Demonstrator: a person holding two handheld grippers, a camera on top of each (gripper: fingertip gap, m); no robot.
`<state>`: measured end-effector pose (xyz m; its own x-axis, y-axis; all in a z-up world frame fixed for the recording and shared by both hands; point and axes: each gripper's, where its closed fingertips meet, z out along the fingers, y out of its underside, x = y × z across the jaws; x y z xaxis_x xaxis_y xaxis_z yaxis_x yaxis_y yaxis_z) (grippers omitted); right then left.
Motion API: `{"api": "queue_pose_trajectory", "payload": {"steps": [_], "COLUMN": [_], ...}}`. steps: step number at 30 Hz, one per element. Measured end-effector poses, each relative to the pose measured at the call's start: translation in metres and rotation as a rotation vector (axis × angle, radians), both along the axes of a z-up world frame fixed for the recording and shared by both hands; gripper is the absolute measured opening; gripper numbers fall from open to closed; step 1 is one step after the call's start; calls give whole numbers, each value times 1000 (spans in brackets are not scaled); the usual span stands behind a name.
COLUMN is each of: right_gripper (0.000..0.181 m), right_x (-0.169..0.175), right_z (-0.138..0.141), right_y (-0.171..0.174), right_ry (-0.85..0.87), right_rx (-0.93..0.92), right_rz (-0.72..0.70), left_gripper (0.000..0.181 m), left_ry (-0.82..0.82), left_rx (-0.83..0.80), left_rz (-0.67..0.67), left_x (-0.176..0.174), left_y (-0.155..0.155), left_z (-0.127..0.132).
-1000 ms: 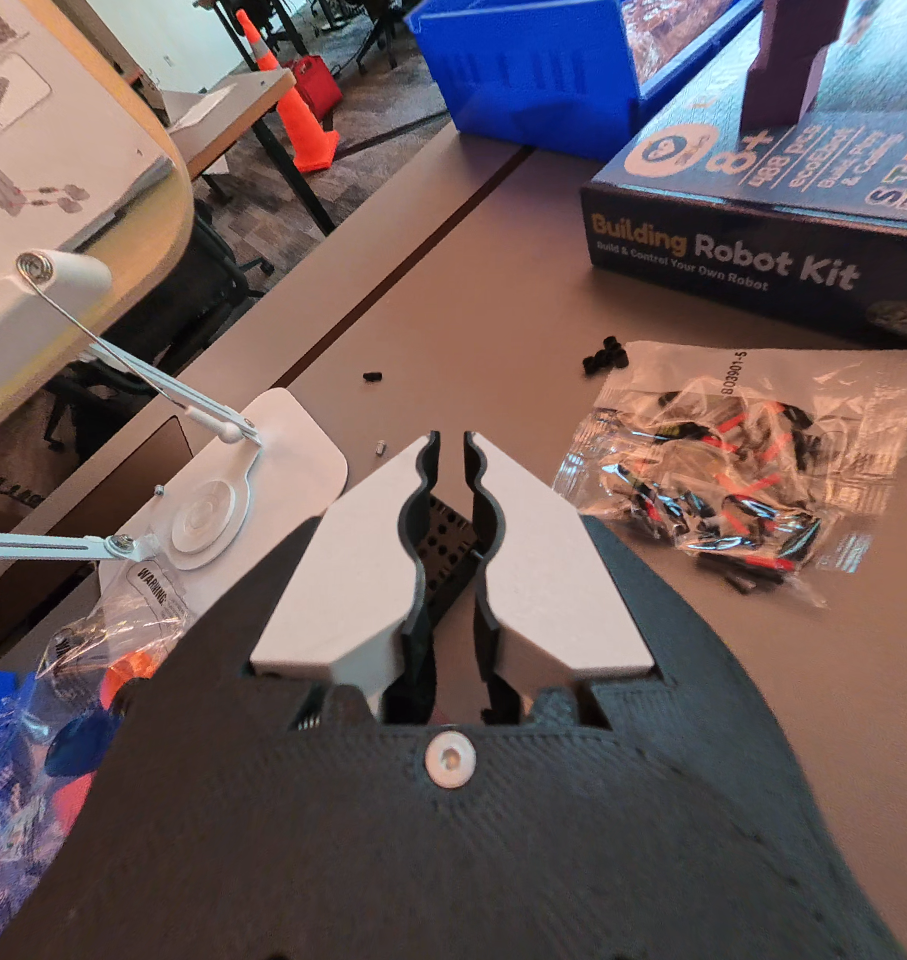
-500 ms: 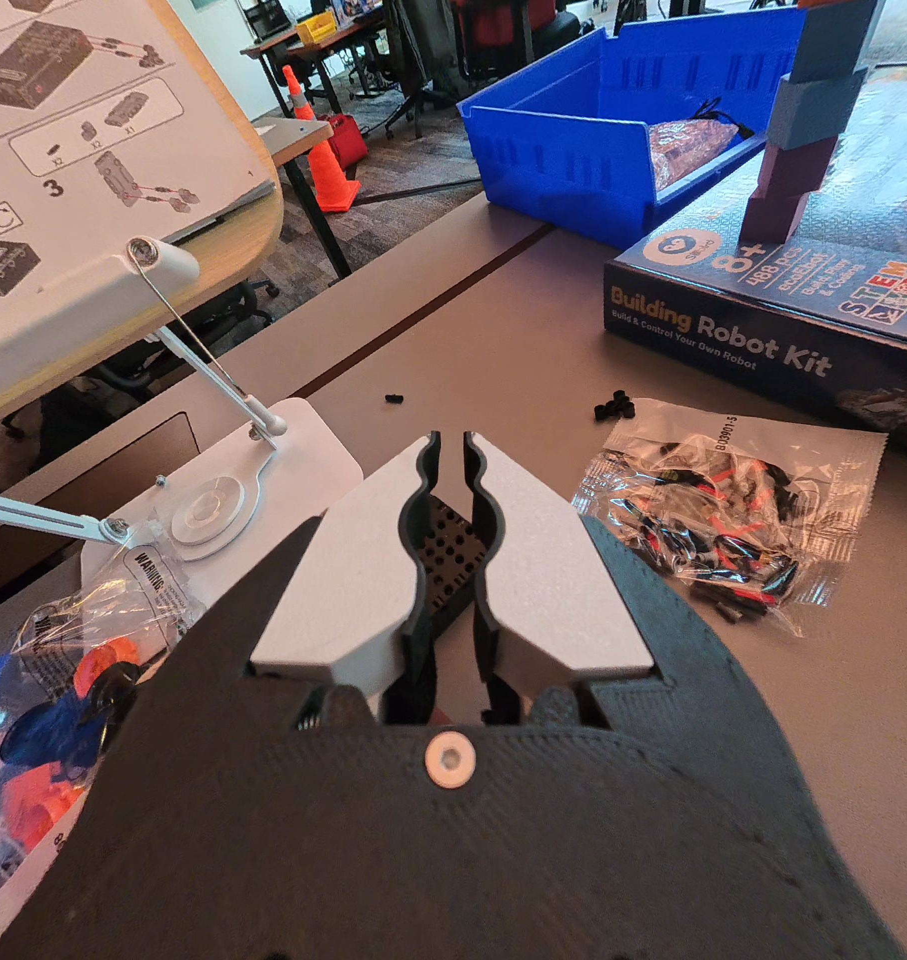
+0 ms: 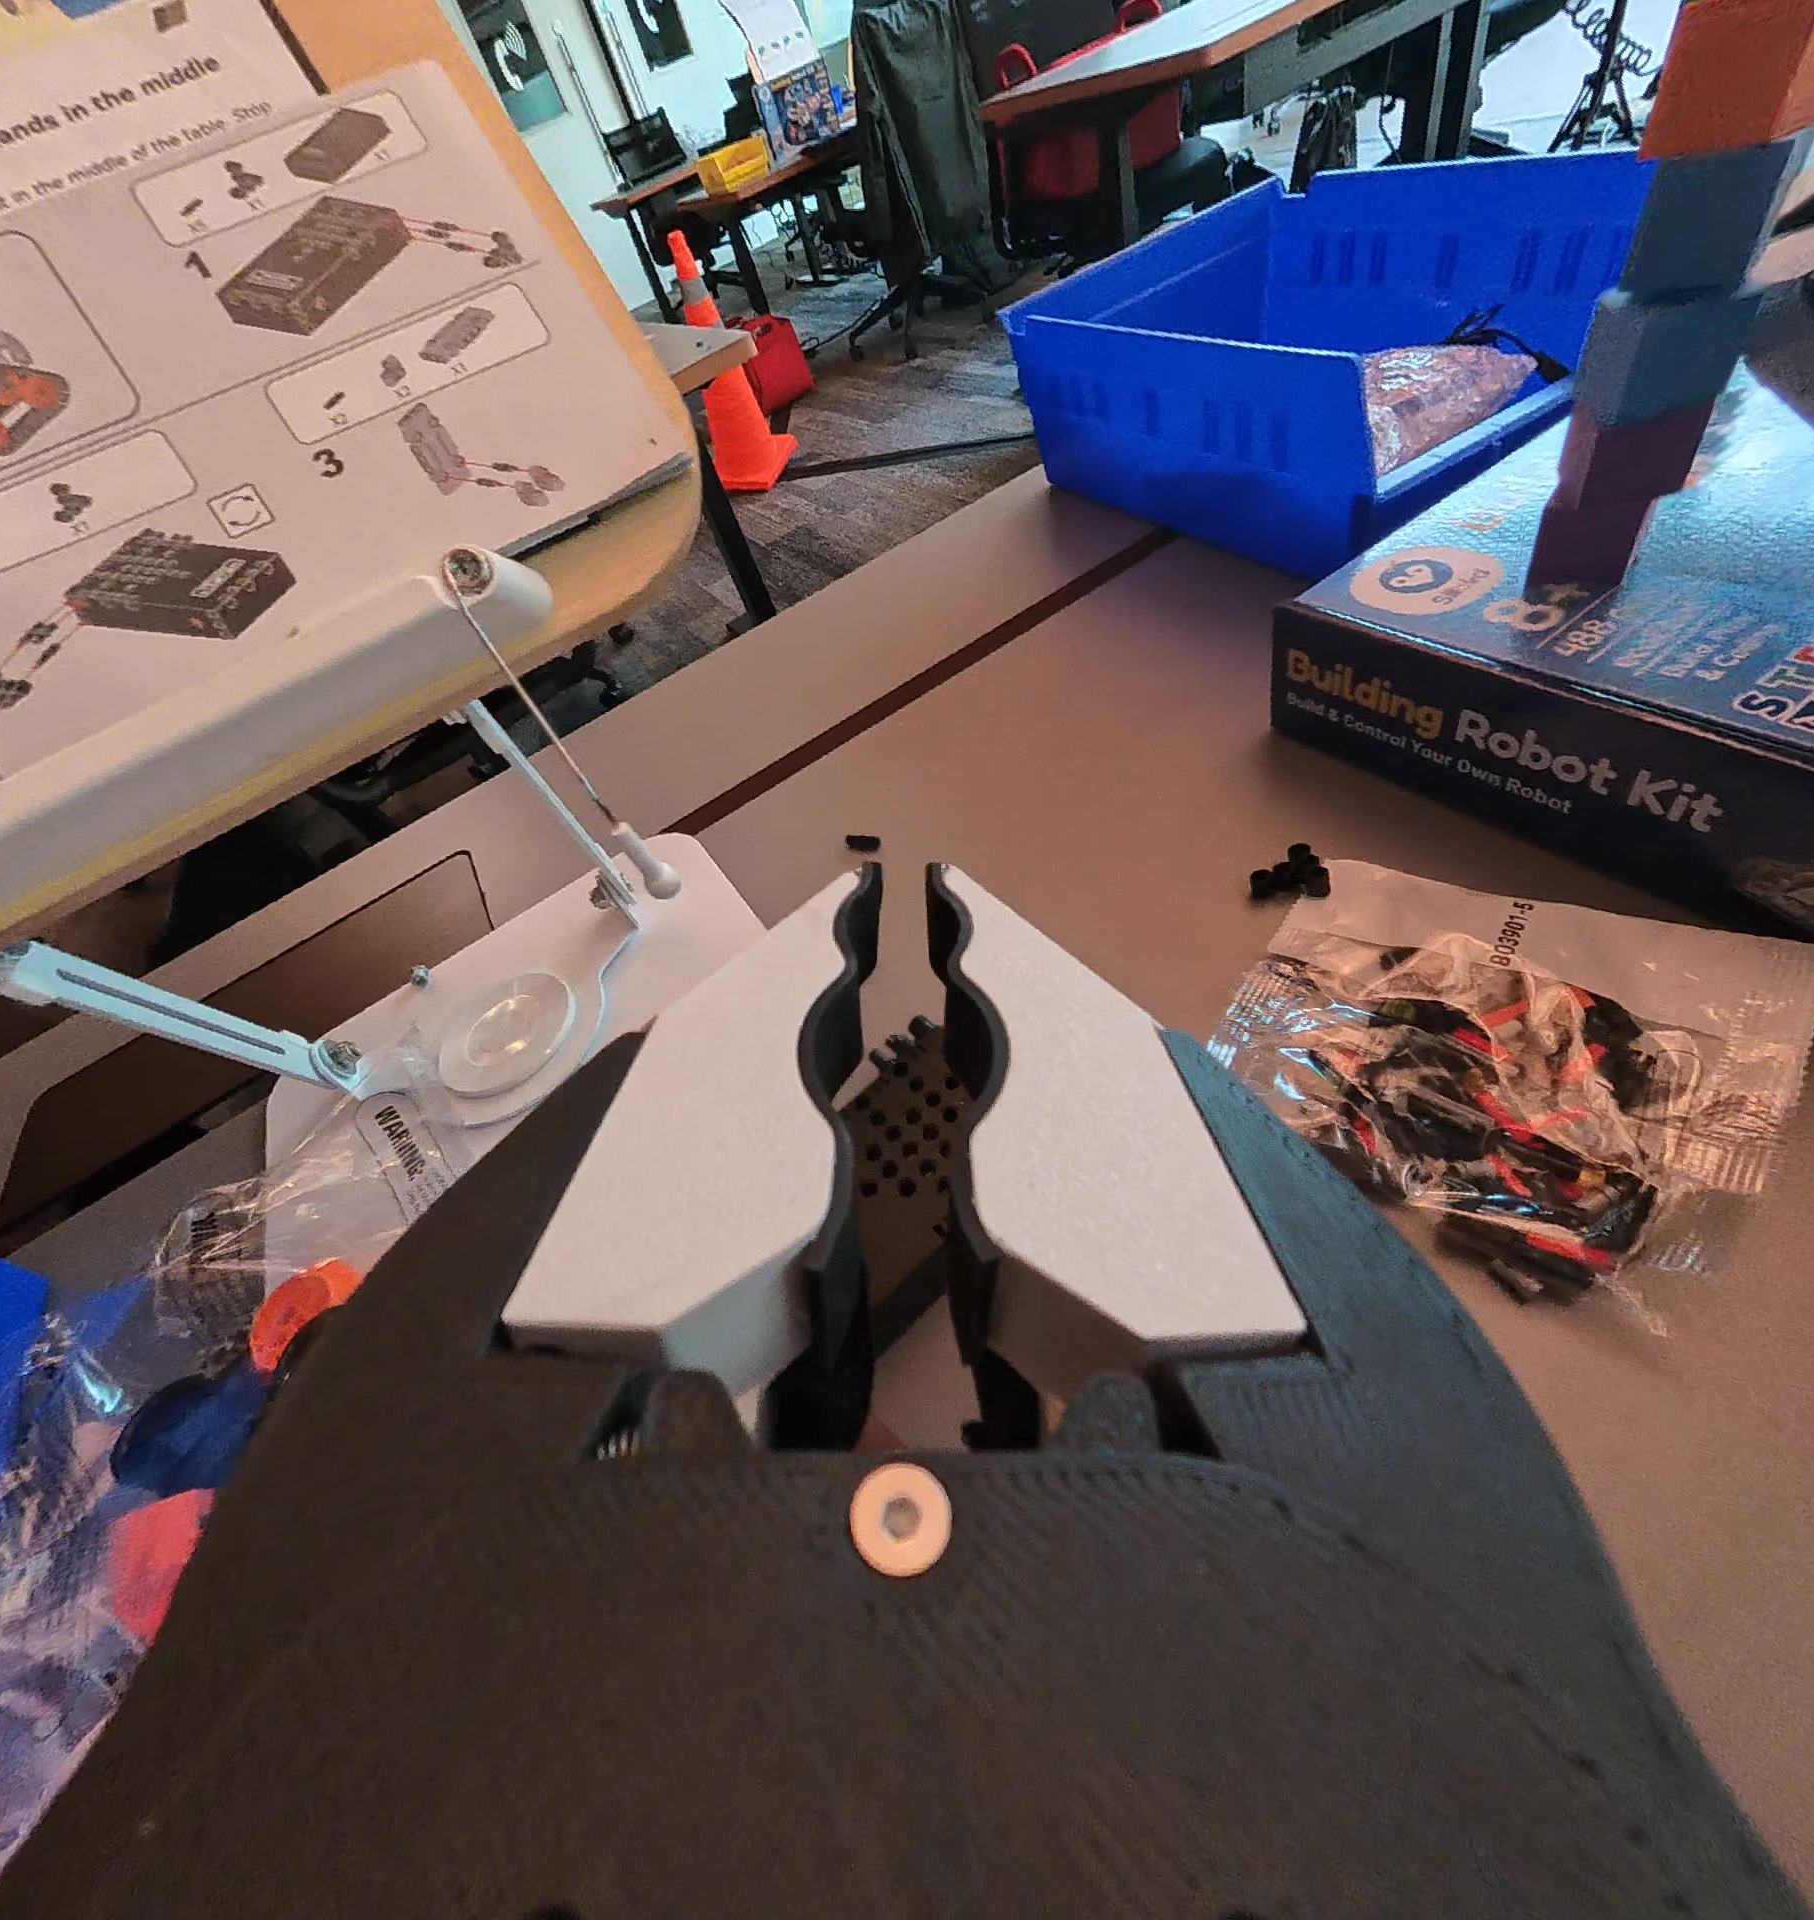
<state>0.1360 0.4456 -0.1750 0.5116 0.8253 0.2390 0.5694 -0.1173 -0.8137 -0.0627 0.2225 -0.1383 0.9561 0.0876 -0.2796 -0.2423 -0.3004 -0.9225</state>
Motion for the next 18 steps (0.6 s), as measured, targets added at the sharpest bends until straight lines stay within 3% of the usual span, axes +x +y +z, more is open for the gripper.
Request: {"api": "queue_pose_trajectory", "payload": {"steps": [6, 15, 18], "right_gripper": [0, 0, 0], "right_x": [-20, 10, 25], "right_z": [10, 24, 38], "right_y": [-32, -60, -52], "right_ry": [-36, 40, 145], "right_rx": [101, 140, 117], "right_rz": [86, 278, 237], "left_gripper": [7, 7, 7], "left_ry": [-8, -20, -13], "left_rx": [23, 29, 19], "left_rz": [37, 53, 50], "left_x": [-13, -19, -17], "left_y": [-5, -5, -4], "left_z": [6, 6, 3]}}
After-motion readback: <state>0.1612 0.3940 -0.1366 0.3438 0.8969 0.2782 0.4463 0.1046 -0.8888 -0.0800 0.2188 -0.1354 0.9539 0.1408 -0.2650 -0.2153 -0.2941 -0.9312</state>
